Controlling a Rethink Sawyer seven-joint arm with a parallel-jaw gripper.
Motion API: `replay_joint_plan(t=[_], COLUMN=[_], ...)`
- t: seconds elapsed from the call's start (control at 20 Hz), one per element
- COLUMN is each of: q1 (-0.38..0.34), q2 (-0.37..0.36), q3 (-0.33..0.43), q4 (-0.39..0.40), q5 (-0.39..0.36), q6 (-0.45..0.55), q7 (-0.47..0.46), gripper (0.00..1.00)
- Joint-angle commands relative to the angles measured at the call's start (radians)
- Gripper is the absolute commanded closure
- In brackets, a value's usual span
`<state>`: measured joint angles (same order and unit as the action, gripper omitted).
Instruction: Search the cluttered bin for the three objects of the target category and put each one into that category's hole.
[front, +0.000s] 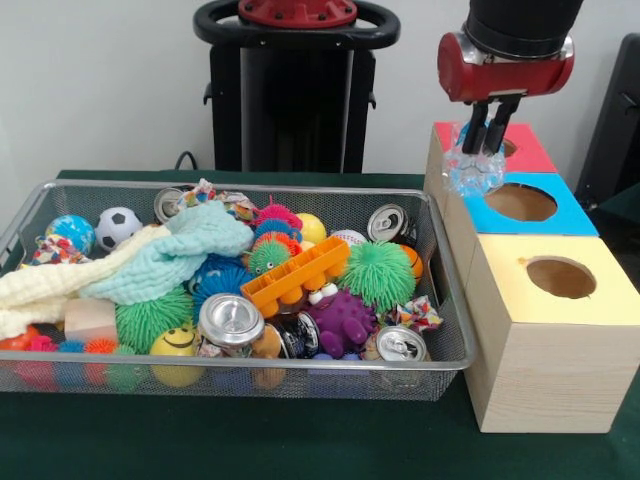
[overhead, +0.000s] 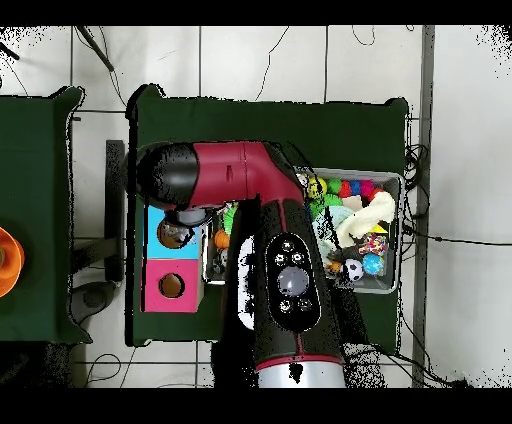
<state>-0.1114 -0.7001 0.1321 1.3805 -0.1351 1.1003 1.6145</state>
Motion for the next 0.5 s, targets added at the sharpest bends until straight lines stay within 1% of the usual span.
replay_joint_plan(t=[0.05, 0.5], q1=[0.0, 0.001], q2=[0.037, 0.046], q3=[-0.034, -0.048], q4=[0.036, 0.037], q5=[0.032, 0.075], q6=[0.004, 0.004], q7=[0.234, 0.249], gripper=[1.0, 1.0])
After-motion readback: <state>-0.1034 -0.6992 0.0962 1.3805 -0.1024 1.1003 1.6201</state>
